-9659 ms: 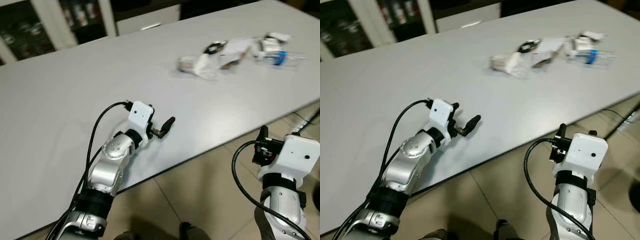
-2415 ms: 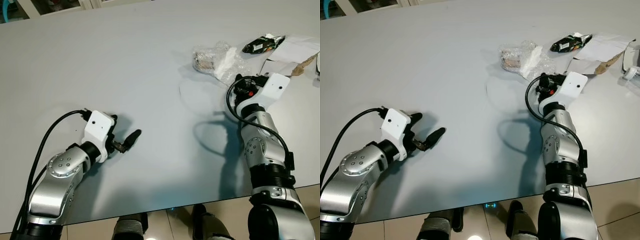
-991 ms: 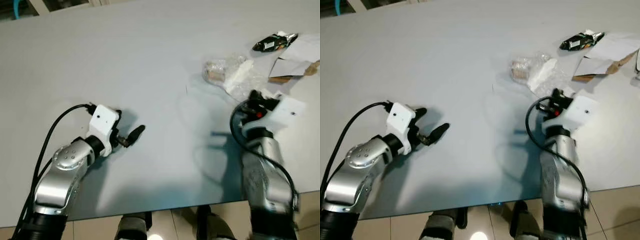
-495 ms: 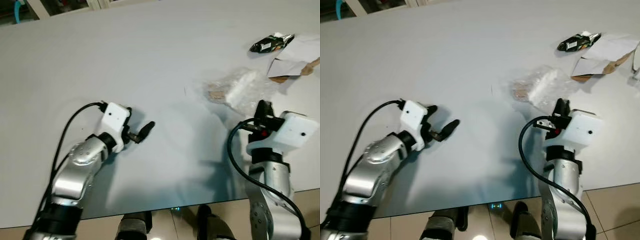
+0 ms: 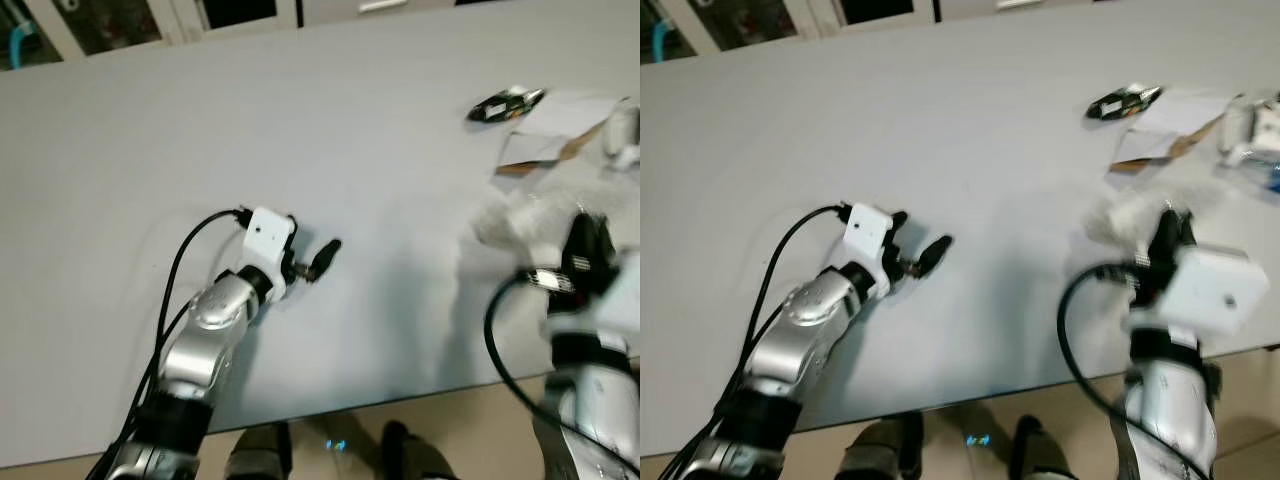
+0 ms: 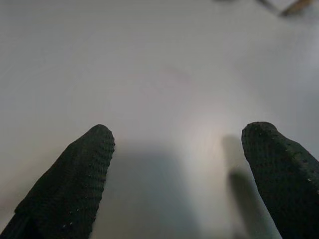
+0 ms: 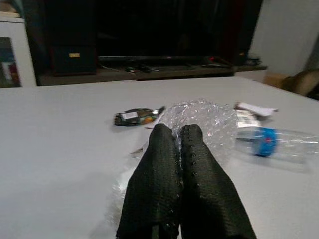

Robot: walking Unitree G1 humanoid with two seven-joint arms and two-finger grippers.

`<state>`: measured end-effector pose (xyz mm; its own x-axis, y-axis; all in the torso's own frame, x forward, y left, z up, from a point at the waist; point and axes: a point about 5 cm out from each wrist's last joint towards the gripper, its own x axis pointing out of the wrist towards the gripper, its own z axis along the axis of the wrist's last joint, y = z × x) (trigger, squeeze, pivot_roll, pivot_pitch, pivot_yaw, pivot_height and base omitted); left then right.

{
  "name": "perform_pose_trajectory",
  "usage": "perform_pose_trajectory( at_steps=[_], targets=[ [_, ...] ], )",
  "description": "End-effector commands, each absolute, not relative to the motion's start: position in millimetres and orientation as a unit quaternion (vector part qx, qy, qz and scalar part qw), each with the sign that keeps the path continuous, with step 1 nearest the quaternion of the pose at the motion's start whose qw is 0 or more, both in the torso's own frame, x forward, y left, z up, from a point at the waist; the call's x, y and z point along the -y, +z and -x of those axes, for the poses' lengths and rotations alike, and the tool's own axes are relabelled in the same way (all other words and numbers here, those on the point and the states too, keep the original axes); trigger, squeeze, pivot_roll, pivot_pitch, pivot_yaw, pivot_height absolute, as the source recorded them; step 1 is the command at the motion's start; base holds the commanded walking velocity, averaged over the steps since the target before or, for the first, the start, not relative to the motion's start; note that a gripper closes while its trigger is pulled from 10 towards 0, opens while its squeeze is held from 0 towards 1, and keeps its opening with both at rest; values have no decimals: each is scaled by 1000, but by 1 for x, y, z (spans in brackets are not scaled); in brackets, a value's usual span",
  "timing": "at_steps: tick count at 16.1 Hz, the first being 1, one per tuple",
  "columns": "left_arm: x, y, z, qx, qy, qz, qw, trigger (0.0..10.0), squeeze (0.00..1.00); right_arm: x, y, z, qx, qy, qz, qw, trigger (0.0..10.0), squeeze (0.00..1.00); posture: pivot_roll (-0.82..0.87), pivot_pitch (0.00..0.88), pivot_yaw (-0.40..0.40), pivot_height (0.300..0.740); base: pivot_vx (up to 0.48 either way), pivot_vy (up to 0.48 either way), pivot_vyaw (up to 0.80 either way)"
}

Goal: Picking trash to rubbish bin

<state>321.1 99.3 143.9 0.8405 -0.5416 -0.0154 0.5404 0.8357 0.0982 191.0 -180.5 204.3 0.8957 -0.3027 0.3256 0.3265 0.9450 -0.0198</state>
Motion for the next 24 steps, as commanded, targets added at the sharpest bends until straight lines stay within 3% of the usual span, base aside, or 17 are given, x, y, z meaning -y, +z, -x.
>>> perform_pose_trajectory(
  at_steps=[1, 10, 11, 13, 14, 18, 24],
  targets=[
    [-99, 148, -324, 21, -271, -48, 961, 10000, 0, 177, 206, -183, 157, -165, 43, 973, 0, 0, 70, 183, 45, 740, 0, 0, 0],
    [-62, 150, -333, 48, -294, -11, 954, 10000, 0, 175, 209, -175, 141, -180, 72, 971, 0, 0, -23, 130, 32, 740, 0, 0, 0],
    [-60, 150, -333, 49, -293, -9, 955, 10000, 0, 176, 207, -176, 136, -181, 67, 972, 824, 0, -22, 127, 29, 740, 0, 0, 0],
    [-60, 149, -335, 50, -291, -6, 955, 10000, 0, 176, 200, -178, 109, -193, 42, 974, 8863, 0, -19, 127, 23, 740, 0, 0, 0],
    [-61, 147, -334, 49, -290, -6, 956, 10000, 0, 177, 193, -179, 84, -200, 33, 976, 10000, 0, -18, 131, 22, 740, 0, 0, 0],
    [-63, 143, -334, 45, -289, -8, 956, 10000, 0, 183, 180, -179, 46, -212, 20, 976, 10000, 0, -8, 133, 21, 740, 0, 0, 0],
    [-57, 145, -336, 45, -301, -1, 953, 10000, 0, 186, 198, -183, 92, -219, 79, 968, 10000, 0, -5, 125, 26, 740, 0, 0, 0]
  ],
)
